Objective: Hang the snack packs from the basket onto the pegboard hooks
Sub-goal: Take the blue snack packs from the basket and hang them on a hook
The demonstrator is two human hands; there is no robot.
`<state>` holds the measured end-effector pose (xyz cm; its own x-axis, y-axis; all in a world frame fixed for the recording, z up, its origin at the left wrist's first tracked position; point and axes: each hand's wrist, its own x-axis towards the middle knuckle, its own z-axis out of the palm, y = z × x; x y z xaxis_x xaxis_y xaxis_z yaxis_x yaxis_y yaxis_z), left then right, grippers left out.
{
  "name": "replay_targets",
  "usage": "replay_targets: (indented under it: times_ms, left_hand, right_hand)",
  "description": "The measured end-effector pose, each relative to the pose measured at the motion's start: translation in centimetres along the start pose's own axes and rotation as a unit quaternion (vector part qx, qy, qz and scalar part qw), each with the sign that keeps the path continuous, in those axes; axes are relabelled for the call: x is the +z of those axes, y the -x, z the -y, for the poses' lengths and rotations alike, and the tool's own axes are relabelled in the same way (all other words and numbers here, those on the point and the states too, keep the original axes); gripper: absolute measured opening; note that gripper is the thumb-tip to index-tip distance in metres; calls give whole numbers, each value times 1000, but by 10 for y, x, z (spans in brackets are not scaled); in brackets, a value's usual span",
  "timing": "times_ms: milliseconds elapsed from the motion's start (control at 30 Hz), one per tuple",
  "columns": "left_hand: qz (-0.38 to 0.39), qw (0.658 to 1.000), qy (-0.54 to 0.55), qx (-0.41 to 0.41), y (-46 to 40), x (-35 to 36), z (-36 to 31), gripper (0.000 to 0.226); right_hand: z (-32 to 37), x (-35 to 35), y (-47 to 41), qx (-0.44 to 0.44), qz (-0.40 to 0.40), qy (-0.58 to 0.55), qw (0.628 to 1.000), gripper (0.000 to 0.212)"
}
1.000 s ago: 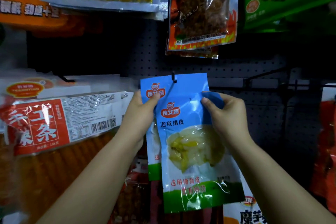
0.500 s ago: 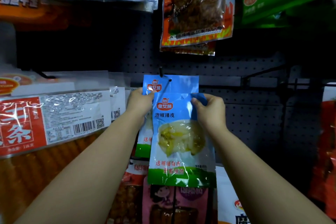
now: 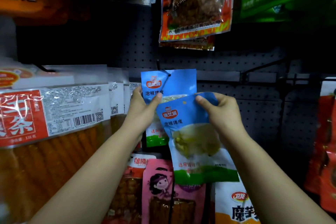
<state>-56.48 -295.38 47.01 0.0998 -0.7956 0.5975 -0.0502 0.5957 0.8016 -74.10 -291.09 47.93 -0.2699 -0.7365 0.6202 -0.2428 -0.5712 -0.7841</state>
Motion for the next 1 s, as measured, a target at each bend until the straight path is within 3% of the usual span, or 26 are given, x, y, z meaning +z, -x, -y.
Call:
replay_targets:
  times_ms: [133, 167, 267, 333, 500, 633, 833, 1000]
  left_hand:
    - [-14, 1000, 10, 18, 36, -6, -14, 79]
    - [-13, 999, 27, 23, 44, -8, -20, 77]
    - [0, 997, 43, 60, 65, -18, -35, 33]
    - [4, 995, 59, 82, 76, -22, -43, 19]
    - [-17, 987, 114, 117, 89, -35, -61, 14]
    - [-25, 978, 143, 151, 93, -45, -74, 13]
    - [-32, 975, 143, 170, 82, -50, -91, 12]
    - [-22, 981, 138, 133, 72, -52, -85, 19]
  right_hand:
    - [29, -10, 20, -25, 26, -105, 994, 8]
    - [35, -11, 26, -34, 32, -127, 991, 8]
    - [51, -13, 41, -61, 45, -170, 983, 8]
    - [60, -11, 48, -88, 52, -172, 980, 8]
    - [76, -3, 58, -215, 44, -67, 973, 16]
    - [88, 3, 61, -276, 36, -57, 959, 15]
    - [103, 10, 49, -268, 7, -54, 962, 16]
    - [98, 16, 45, -247, -3, -44, 968, 16]
